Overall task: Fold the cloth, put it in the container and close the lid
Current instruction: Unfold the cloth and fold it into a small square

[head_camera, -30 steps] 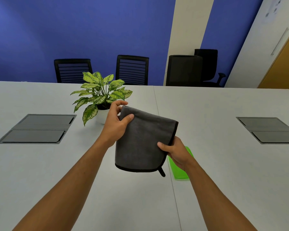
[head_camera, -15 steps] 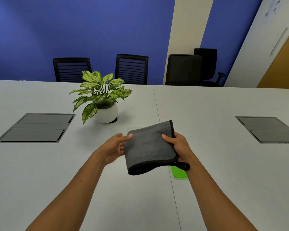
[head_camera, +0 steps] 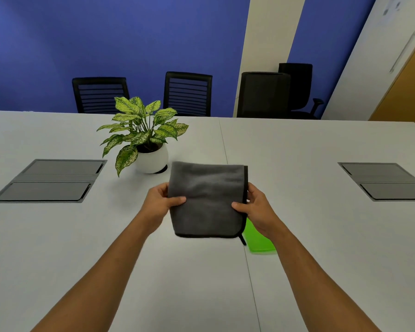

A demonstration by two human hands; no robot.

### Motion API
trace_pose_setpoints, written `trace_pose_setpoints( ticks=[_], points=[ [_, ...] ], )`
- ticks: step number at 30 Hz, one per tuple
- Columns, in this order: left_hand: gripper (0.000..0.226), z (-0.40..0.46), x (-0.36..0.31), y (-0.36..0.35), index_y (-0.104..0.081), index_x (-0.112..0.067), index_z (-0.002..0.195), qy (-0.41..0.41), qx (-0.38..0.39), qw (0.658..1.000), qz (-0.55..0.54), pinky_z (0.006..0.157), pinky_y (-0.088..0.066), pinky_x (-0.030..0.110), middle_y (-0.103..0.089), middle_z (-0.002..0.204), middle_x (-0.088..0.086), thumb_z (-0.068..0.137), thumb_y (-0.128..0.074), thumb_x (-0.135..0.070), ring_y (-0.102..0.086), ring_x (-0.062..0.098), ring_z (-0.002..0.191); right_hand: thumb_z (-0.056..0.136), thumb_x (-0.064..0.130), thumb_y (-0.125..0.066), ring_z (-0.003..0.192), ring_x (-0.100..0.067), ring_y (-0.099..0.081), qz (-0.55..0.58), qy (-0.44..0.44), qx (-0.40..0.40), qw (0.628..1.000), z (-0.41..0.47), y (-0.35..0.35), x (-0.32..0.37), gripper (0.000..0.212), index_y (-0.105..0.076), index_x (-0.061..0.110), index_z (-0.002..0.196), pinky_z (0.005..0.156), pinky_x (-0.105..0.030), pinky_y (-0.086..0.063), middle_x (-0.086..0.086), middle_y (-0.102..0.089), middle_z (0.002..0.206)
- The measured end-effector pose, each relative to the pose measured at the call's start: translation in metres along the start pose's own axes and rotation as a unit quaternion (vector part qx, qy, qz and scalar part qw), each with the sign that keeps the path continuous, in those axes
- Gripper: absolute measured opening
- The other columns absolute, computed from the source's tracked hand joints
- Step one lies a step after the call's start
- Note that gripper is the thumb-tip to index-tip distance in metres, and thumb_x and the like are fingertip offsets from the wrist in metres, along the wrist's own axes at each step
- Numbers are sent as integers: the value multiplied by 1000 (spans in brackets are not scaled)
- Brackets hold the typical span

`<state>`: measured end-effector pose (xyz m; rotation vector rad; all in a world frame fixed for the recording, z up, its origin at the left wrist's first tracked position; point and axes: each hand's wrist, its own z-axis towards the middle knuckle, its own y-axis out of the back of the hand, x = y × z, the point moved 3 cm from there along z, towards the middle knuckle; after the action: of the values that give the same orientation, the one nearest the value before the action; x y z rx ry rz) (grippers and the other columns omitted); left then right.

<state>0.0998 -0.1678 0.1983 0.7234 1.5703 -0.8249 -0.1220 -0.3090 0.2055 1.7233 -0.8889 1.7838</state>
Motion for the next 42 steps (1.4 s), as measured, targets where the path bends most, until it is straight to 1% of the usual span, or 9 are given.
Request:
trace_pose_setpoints(
  ticks=[3,6,10,14,22,31,33,38,42],
  points=[
    [31,-1,-22,-1,-75,-21,89,-141,52,987,59,74,-56,27,-74,93,0,81,-68,8,-68,23,91,82,-16,-59,95,-24,-66,8,41,-8,999,6,1,6,41,-68,16,104,81,-39,-58,-6,-70,104],
    [30,-1,-34,-3,-71,-12,75,-189,82,975,80,76,-54,27,-62,95,6,76,-67,17,-61,15,91,79,-20,-41,91,-25,-64,19,42,-13,999,13,0,10,43,-70,12,78,75,-38,-53,-8,-70,98],
    [28,5,-29,1,-66,-11,84,-126,81,986,70,83,-55,36,-61,118,8,81,-63,16,-60,23,109,77,-24,-36,101,-30,-61,43,13,-4,999,20,3,5,50,-69,12,72,77,-39,-53,-17,-63,115],
    [36,14,-21,7,-64,-19,82,-76,115,988,65,78,-52,48,-60,125,14,90,-52,14,-60,31,111,73,-28,-36,93,-22,-64,45,6,24,999,25,4,2,51,-66,13,67,67,-30,-52,-12,-65,108],
    [46,41,-20,6,-69,-5,71,-141,109,967,185,86,-53,28,-59,124,10,79,-43,31,-57,13,116,85,-8,-31,80,-29,-52,101,-86,15,991,45,9,-16,43,-63,20,79,57,-33,-47,-16,-56,101],
    [51,76,10,17,-72,-10,72,-35,94,980,174,90,-52,29,-54,131,7,86,-37,24,-52,16,121,85,30,-52,84,-26,-56,154,-155,18,976,74,14,-35,23,-63,11,94,62,-34,-52,-13,-56,104],
    [48,86,16,17,-73,-10,75,-4,77,986,149,84,-53,27,-57,128,5,88,-35,16,-54,16,118,79,18,-65,83,-22,-56,89,-151,15,984,83,12,-43,12,-62,18,91,61,-31,-50,-9,-54,101],
    [30,118,36,18,-71,0,88,48,51,994,85,86,-49,42,-66,107,20,96,-49,-20,-61,30,97,77,-8,-67,90,-26,-61,-3,-119,-38,992,112,12,-63,36,-64,18,102,65,-32,-53,-10,-57,117],
    [8,144,55,18,-73,-14,93,45,44,980,191,84,-55,33,-64,110,-1,86,-71,-15,-64,22,100,78,-4,-69,98,-24,-63,-73,-87,-77,991,139,19,-78,38,-67,22,105,78,-36,-55,-5,-60,115]
  ],
)
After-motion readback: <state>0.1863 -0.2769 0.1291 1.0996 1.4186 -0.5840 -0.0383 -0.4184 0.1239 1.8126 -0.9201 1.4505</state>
